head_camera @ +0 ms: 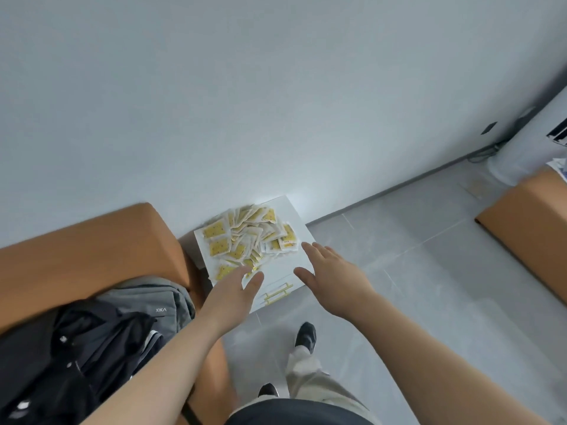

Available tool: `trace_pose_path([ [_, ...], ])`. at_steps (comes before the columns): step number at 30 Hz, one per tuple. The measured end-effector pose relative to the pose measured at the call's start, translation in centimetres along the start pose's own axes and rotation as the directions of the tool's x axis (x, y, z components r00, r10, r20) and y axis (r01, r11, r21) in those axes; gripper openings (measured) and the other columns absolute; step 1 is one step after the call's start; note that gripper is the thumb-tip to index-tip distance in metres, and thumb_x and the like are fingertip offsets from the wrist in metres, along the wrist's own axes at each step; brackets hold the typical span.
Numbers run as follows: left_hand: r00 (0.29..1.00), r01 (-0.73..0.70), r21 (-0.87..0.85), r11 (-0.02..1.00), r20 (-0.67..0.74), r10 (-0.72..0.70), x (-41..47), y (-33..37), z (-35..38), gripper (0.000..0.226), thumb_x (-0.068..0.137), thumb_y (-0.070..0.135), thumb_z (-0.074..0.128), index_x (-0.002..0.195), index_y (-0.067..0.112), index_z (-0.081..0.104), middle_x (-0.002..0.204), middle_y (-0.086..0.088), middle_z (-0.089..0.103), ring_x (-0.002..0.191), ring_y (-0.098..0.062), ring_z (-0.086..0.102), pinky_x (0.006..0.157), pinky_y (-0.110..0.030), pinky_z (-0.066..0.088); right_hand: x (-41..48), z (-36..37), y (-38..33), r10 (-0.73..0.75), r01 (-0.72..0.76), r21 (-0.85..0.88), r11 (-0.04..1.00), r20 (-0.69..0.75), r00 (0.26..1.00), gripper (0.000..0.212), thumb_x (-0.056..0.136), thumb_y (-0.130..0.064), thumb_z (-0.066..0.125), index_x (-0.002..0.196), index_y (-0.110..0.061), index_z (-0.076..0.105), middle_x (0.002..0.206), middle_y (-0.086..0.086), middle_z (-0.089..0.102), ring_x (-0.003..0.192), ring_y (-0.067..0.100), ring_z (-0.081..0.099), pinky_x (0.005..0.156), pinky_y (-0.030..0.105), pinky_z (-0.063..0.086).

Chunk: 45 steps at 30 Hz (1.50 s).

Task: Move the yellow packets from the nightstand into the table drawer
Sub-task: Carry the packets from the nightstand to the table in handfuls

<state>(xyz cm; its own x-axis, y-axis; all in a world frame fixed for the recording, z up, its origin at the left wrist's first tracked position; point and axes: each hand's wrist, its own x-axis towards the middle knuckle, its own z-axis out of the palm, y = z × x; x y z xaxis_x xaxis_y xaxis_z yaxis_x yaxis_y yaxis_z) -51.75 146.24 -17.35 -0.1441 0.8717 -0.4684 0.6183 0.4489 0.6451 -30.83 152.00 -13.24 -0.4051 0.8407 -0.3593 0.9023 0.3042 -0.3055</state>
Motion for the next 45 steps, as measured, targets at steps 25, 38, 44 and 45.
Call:
trace_pose_path([
  [25, 0.563, 0.698, -0.705, 0.128, 0.428, -0.707, 28.9, -7.1, 1.3, 0.050, 0.103, 0.037, 0.051, 0.142, 0.006, 0.048, 0.139, -0.014, 0.054, 0.125, -0.032, 0.056, 0.110, -0.045, 0.043, 33.6, 9.2, 7.4, 0.330, -0.535, 0.400, 0.744, 0.476, 0.815, 0.036, 0.102, -0.039, 0.050, 0.114, -0.007, 0.061, 0.096, 0.005, 0.061, 0.087, 0.025, 0.059, 0.082, 0.037, 0.054],
  [38, 0.341, 0.672, -0.731, -0.123, 0.452, -0.824, 39.6, -16.0, 5.8, 0.045, 0.099, 0.026, 0.061, 0.134, 0.003, 0.046, 0.124, -0.016, 0.053, 0.110, -0.029, 0.057, 0.092, -0.044, 0.053, 44.2, 18.6, 7.5, 0.646, -0.796, 0.541, 0.273, 0.509, 0.568, 0.029, 0.088, -0.022, 0.063, 0.113, -0.008, 0.058, 0.091, 0.005, 0.061, 0.072, 0.023, 0.059, 0.054, 0.026, 0.043],
  [44, 0.329, 0.645, -0.735, -0.209, 0.514, -0.792, 41.0, -17.1, 6.2, 0.036, 0.096, 0.029, 0.066, 0.122, 0.007, 0.054, 0.104, -0.013, 0.057, 0.096, -0.028, 0.062, 0.082, -0.036, 0.058, 46.4, 20.4, 6.7, 0.634, -0.784, 0.595, 0.176, 0.541, 0.553, 0.022, 0.085, -0.028, 0.074, 0.083, -0.015, 0.056, 0.079, -0.001, 0.054, 0.068, 0.017, 0.053, 0.073, 0.034, 0.055],
  [45, 0.322, 0.650, -0.729, -0.215, 0.520, -0.791, 41.0, -17.3, 6.2, 0.035, 0.095, 0.031, 0.068, 0.119, 0.008, 0.057, 0.104, -0.011, 0.058, 0.094, -0.026, 0.062, 0.077, -0.033, 0.058, 46.6, 20.6, 6.5, 0.633, -0.784, 0.603, 0.147, 0.552, 0.543, 0.024, 0.085, -0.031, 0.076, 0.088, -0.015, 0.059, 0.080, -0.002, 0.055, 0.071, 0.017, 0.055, 0.078, 0.035, 0.056],
])
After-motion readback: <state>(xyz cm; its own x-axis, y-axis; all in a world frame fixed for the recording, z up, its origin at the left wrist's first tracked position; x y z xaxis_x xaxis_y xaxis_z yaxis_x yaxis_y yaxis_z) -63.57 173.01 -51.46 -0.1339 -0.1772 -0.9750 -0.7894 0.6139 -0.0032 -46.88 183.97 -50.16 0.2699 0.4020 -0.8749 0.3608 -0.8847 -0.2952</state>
